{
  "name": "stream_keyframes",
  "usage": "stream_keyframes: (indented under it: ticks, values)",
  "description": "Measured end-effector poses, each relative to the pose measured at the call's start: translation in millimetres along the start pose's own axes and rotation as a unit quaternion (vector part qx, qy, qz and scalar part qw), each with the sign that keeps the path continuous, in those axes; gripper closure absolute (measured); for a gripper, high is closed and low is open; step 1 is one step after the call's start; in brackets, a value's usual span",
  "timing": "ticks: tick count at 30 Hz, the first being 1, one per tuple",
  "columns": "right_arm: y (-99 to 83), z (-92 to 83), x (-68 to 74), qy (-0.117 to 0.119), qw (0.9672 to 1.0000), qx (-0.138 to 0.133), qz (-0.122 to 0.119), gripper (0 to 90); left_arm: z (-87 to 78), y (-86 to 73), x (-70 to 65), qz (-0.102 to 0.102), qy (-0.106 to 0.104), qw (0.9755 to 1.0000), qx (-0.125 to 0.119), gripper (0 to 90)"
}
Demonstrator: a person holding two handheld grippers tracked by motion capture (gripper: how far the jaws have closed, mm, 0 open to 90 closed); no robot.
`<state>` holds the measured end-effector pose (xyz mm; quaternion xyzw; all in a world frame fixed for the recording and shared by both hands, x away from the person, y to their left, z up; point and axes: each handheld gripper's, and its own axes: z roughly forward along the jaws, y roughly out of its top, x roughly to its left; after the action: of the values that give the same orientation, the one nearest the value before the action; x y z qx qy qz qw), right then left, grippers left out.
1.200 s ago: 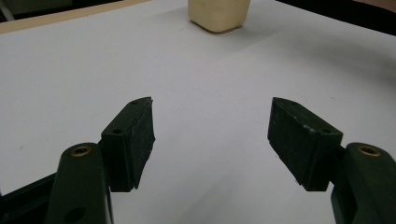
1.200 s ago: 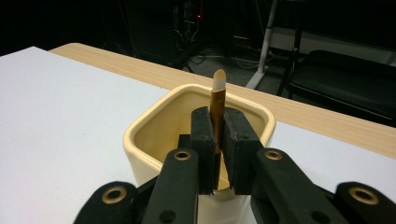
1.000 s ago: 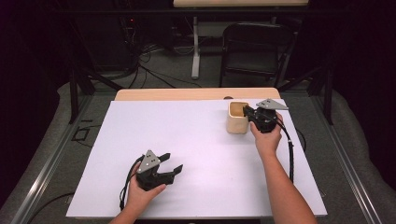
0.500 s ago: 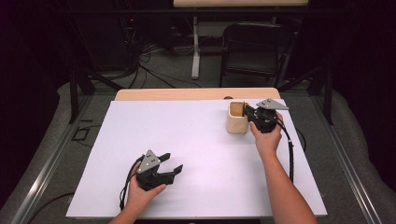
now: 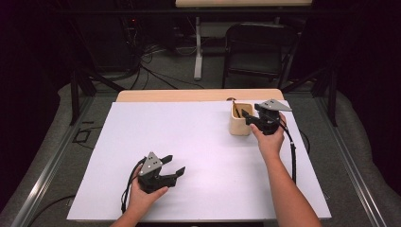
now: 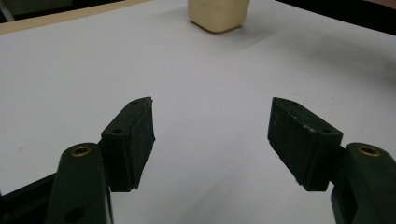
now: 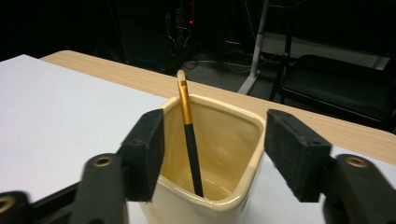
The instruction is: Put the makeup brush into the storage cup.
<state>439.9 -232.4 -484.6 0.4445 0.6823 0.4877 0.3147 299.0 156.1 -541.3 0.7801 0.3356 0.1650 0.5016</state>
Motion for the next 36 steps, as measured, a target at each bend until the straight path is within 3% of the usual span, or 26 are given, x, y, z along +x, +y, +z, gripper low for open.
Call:
stream_keyframes:
  ticks: [11,32,36]
  values:
    - [1.2,0.0,3.6,0.003,0.9999,0.011,-0.005,25.3,-0.4,0.2,0.2,0.001,0.000,1.0000,0.000,31.7]
    - [6.5,-6.4,18.8,0.033,0.9991,0.019,-0.016,24.6,-0.5,0.2,0.3,0.000,0.000,1.0000,-0.001,31.7]
    - [7.5,-8.7,23.5,0.037,0.9988,0.017,-0.028,24.6,-0.7,0.2,0.4,-0.001,0.000,1.0000,-0.001,31.7]
